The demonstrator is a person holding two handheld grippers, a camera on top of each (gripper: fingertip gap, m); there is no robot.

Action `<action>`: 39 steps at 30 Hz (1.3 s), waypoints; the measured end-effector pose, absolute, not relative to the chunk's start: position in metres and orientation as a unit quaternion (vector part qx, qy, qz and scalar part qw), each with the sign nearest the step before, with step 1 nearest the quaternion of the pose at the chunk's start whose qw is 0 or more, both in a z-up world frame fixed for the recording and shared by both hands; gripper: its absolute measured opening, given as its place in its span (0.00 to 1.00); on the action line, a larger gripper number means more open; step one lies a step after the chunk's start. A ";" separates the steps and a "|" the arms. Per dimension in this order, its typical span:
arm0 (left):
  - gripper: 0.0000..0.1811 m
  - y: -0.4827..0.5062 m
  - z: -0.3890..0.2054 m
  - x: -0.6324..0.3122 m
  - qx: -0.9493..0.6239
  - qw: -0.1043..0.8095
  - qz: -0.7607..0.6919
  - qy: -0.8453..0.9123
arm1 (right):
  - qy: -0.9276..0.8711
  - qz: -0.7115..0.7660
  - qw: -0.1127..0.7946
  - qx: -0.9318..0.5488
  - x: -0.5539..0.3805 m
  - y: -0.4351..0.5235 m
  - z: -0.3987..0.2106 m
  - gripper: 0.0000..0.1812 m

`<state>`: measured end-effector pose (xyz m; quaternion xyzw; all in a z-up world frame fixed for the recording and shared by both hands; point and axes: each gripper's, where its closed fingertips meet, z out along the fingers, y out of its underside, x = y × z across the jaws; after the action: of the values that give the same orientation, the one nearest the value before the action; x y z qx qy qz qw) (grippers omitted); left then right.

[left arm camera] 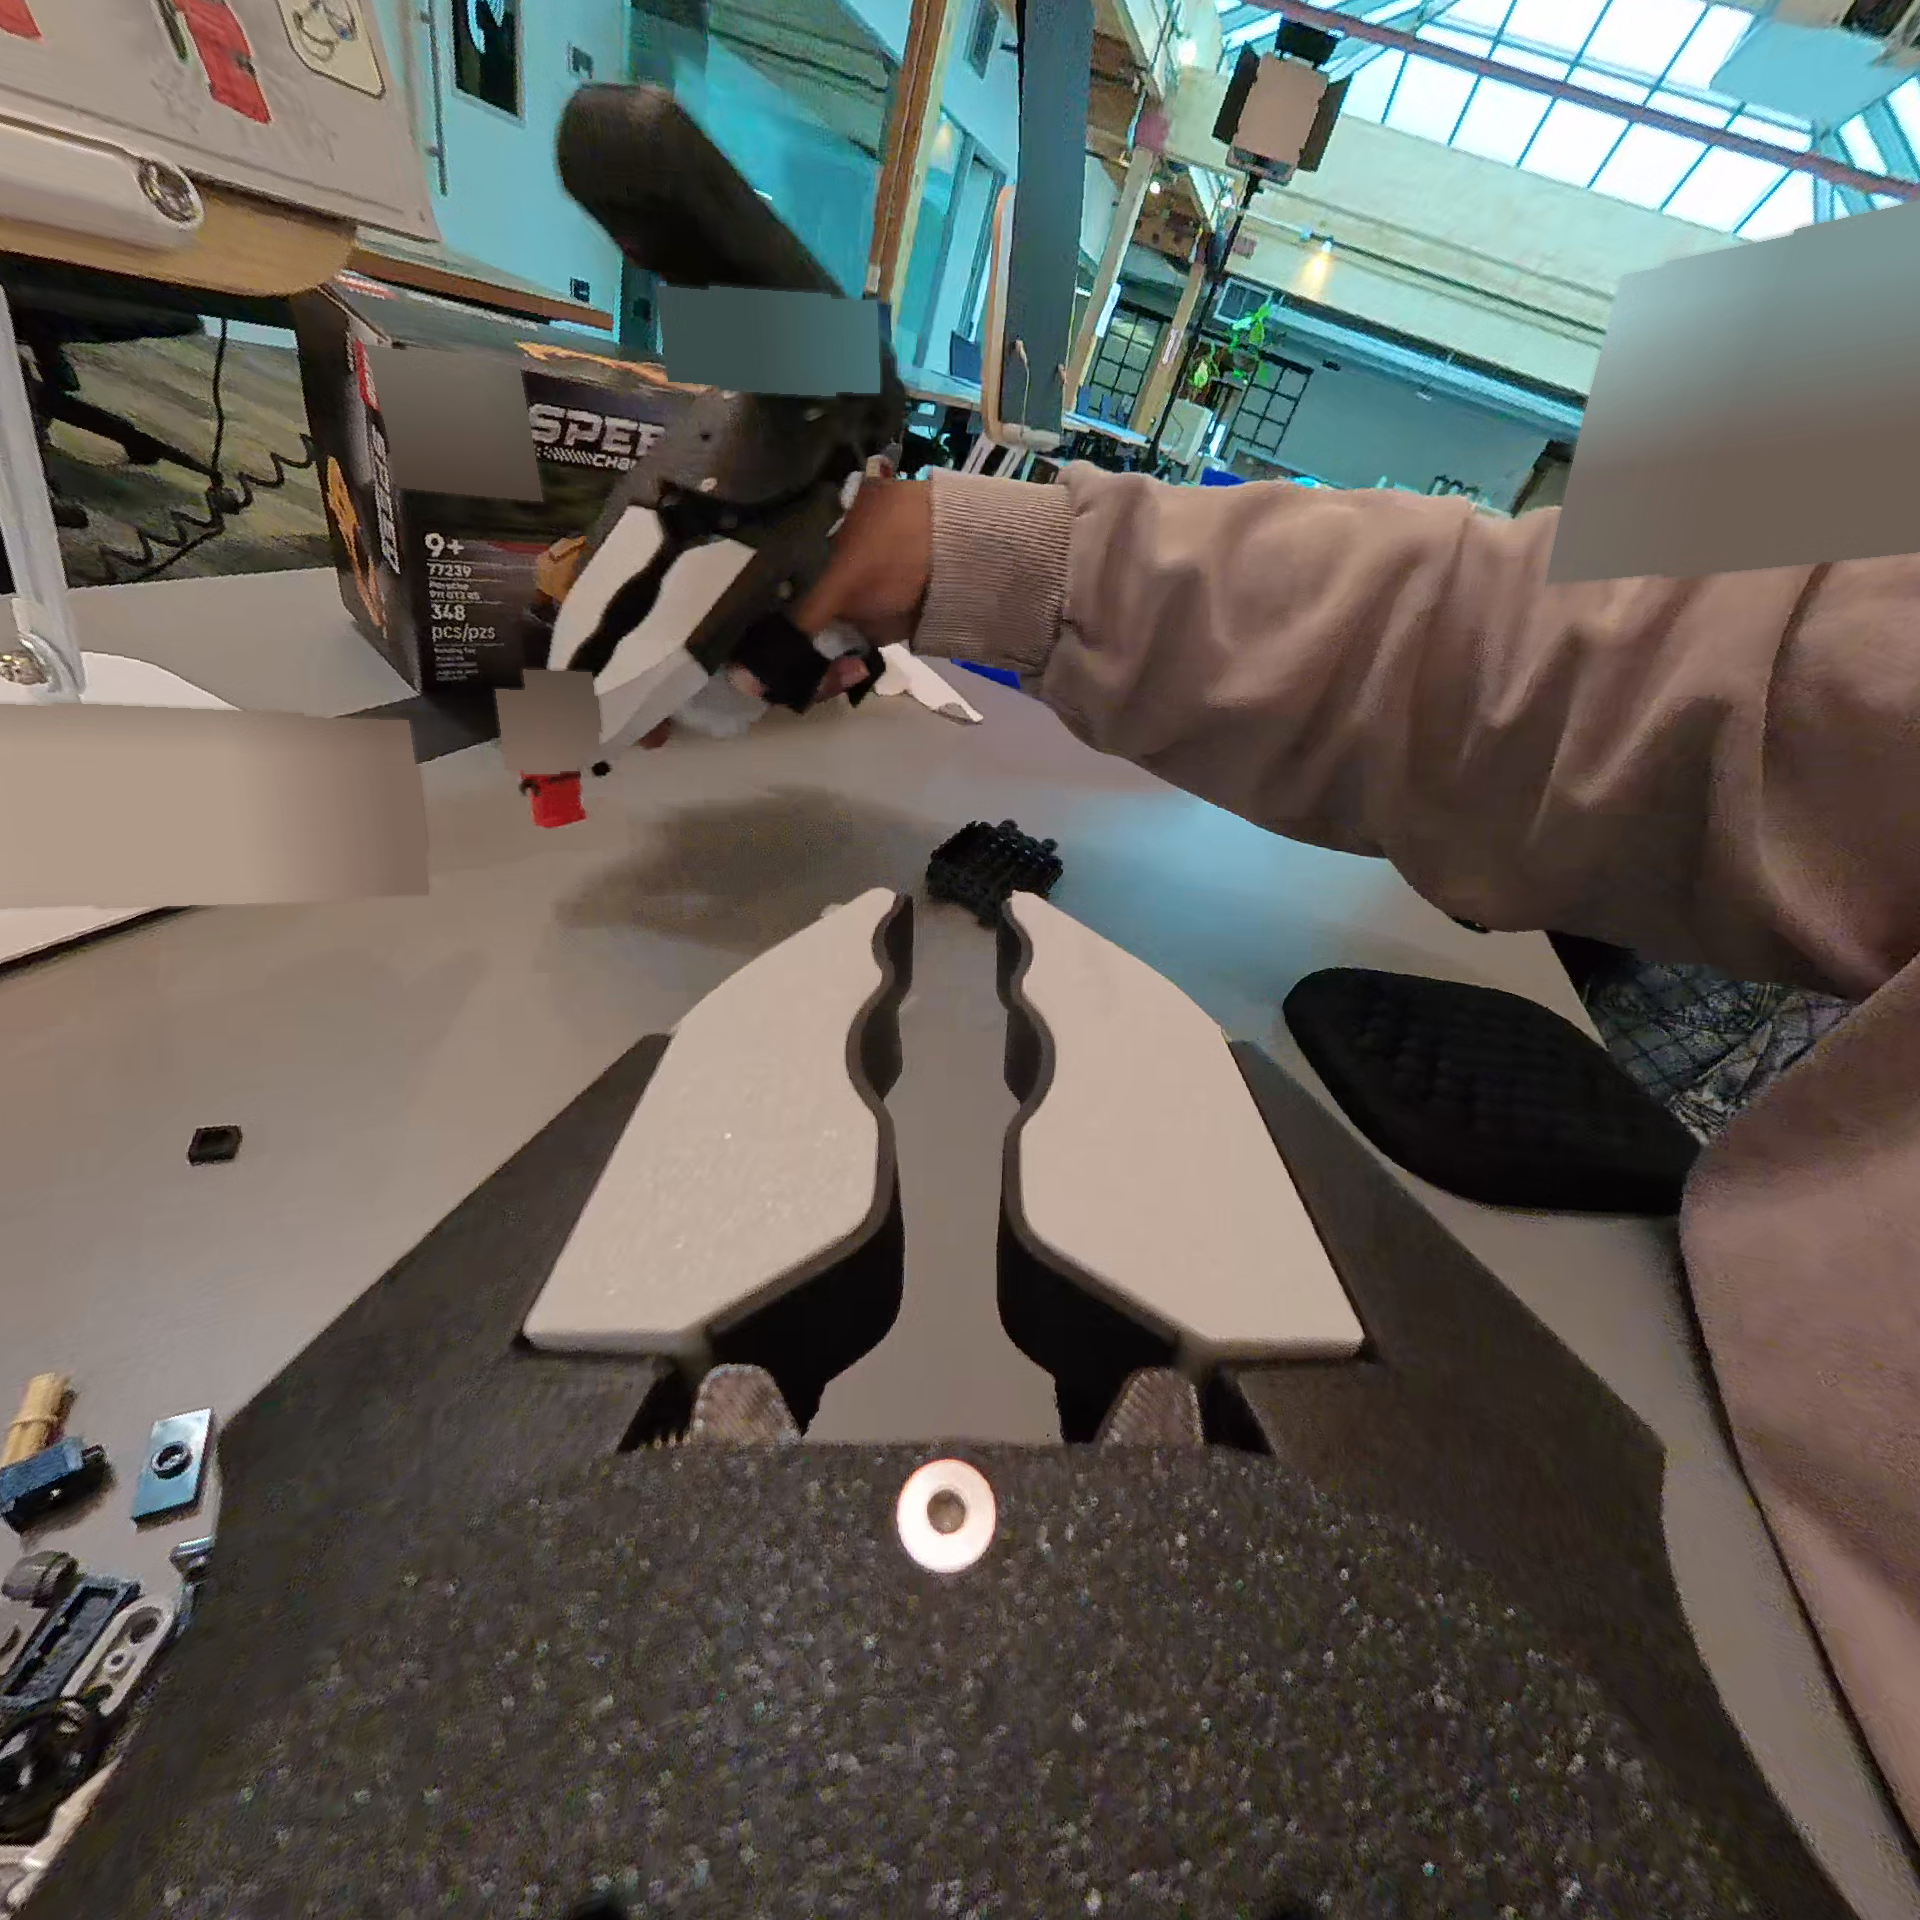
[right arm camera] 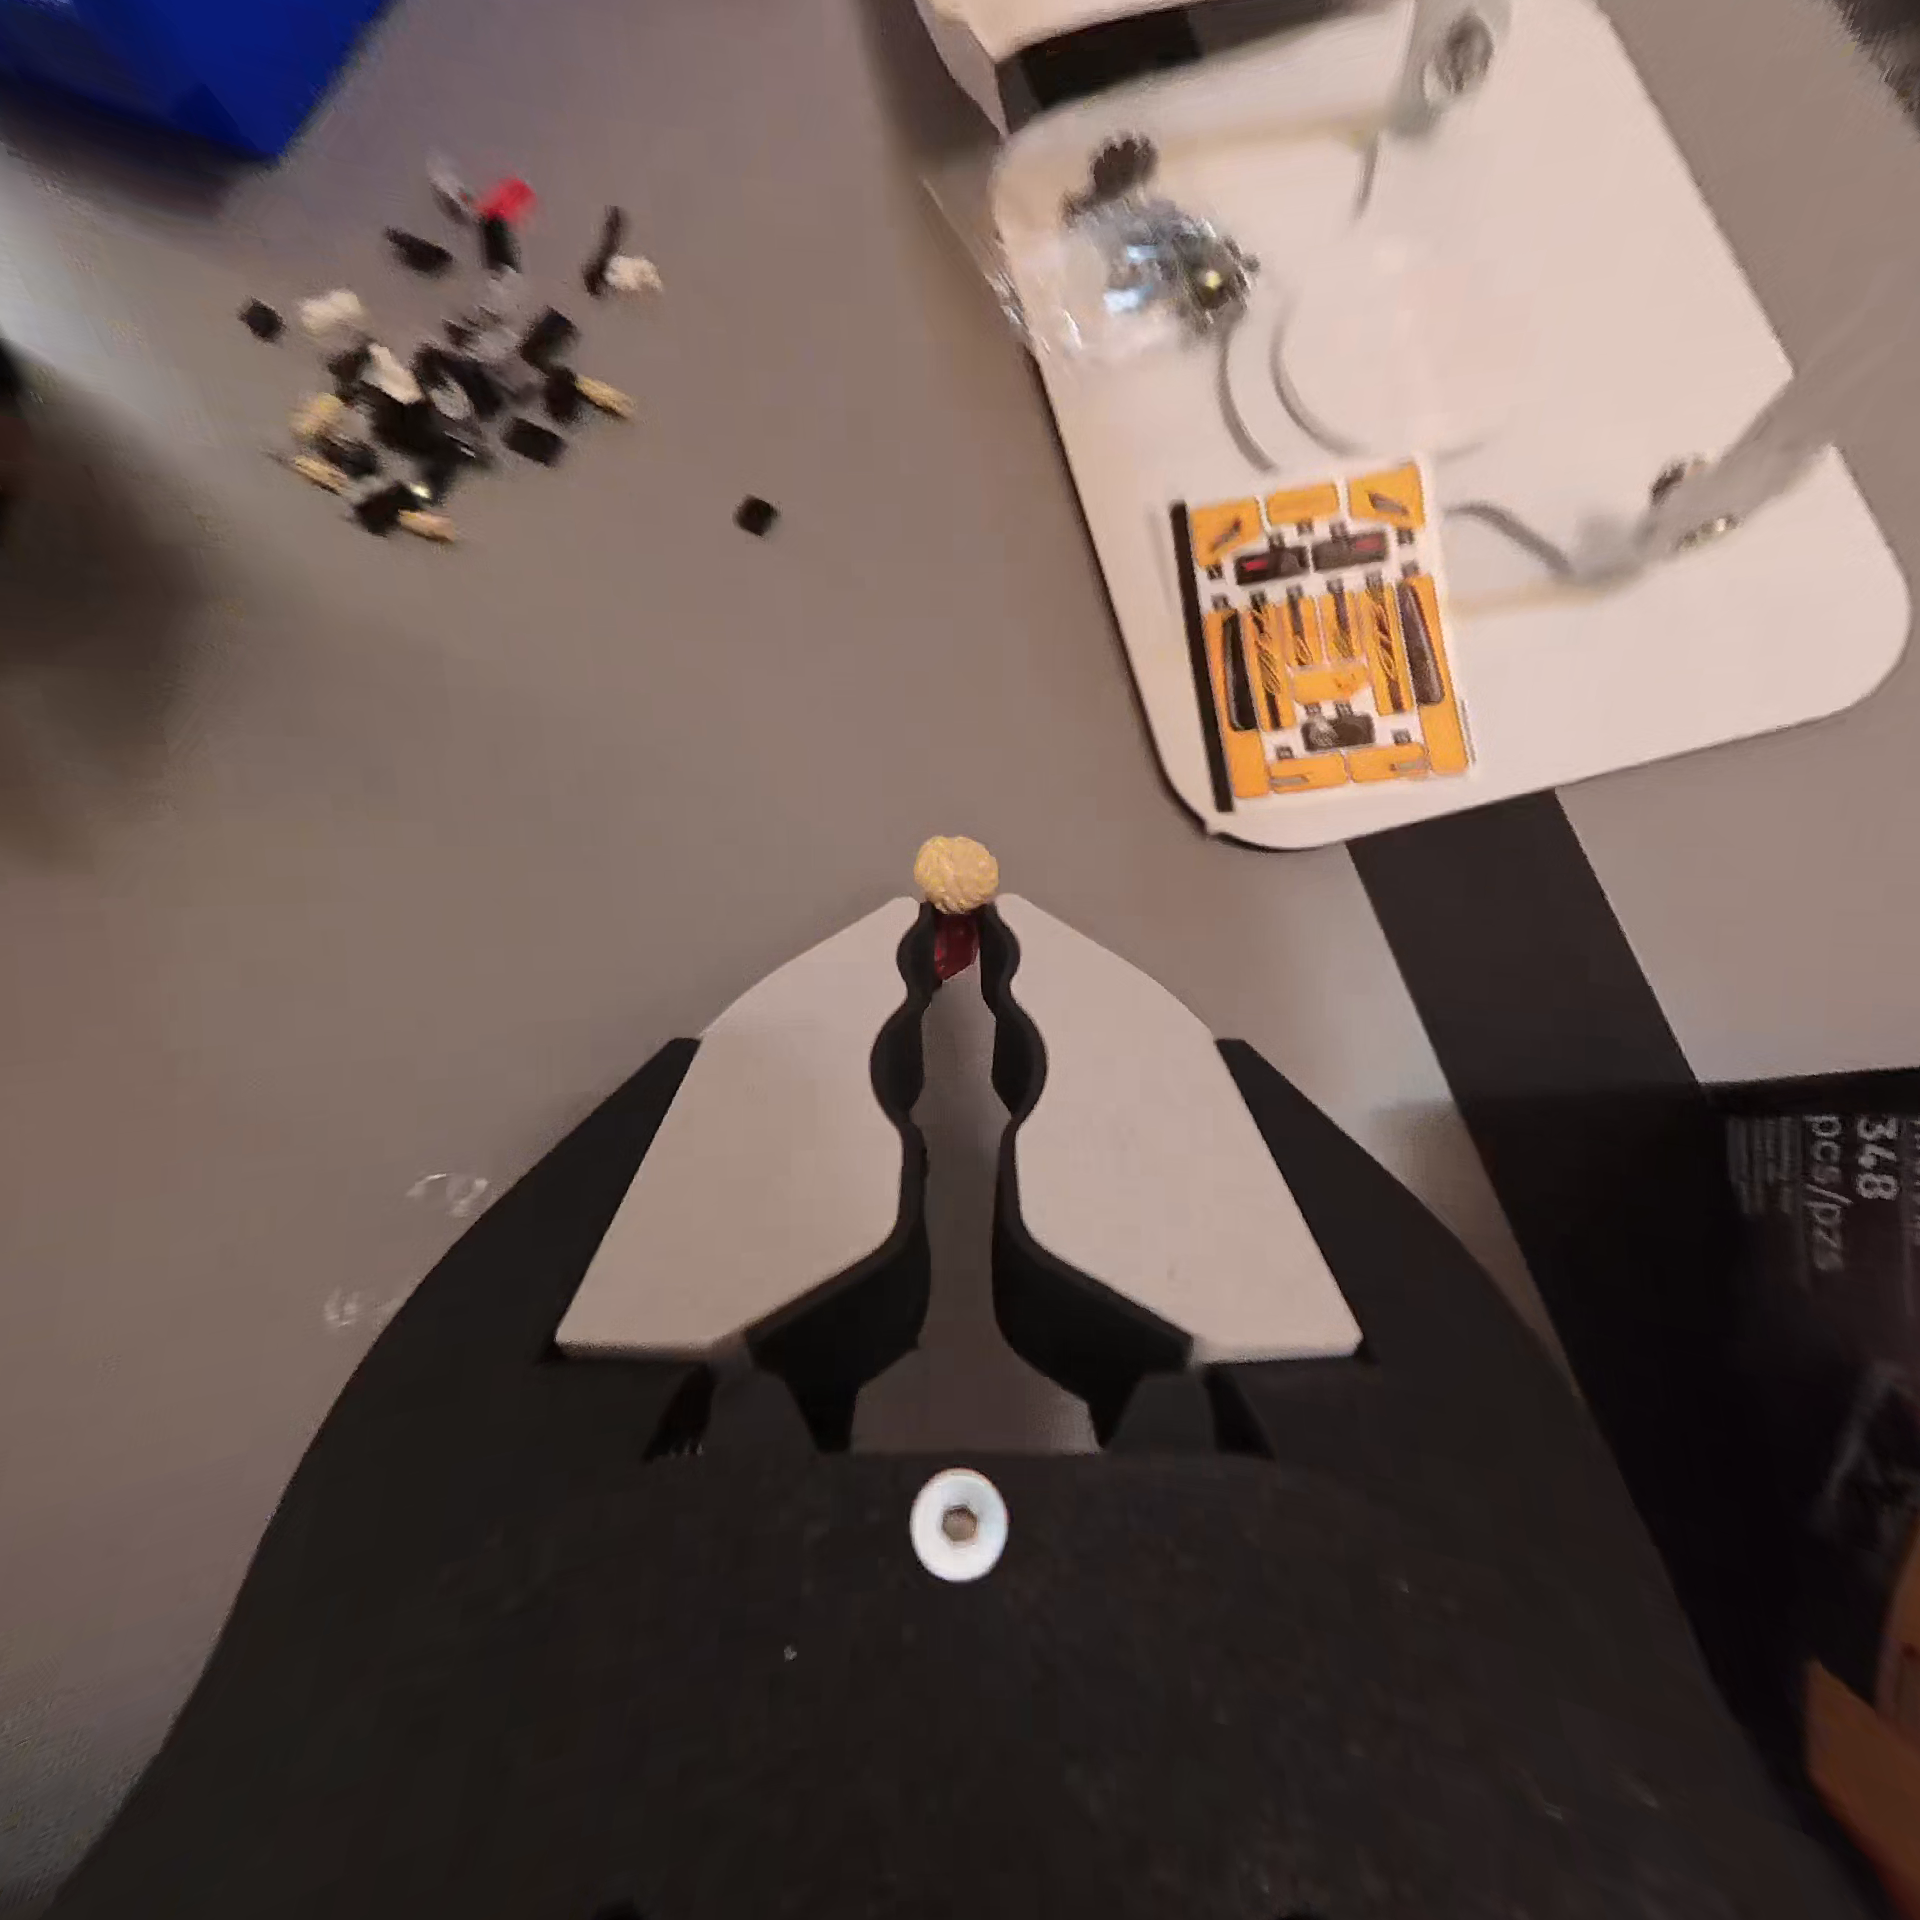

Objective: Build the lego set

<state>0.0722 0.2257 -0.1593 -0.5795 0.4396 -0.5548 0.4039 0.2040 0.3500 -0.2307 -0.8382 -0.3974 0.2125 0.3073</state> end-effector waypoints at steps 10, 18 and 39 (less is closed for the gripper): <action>0.08 0.224 -0.166 0.075 -0.576 0.403 -0.546 0.457 | -0.399 0.200 0.290 -0.846 0.212 0.362 -0.255 0.04; 0.08 0.222 -0.167 0.076 -0.574 0.401 -0.545 0.460 | -0.412 0.197 0.289 -0.842 0.211 0.358 -0.260 0.06; 0.08 0.219 -0.169 0.078 -0.574 0.395 -0.548 0.463 | -0.421 0.183 0.289 -0.840 0.214 0.352 -0.257 0.12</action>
<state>0.0778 0.2190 -0.1687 -0.5737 0.4629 -0.5485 0.3946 0.2144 0.3518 -0.2566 -0.8398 -0.4211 0.1832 0.2894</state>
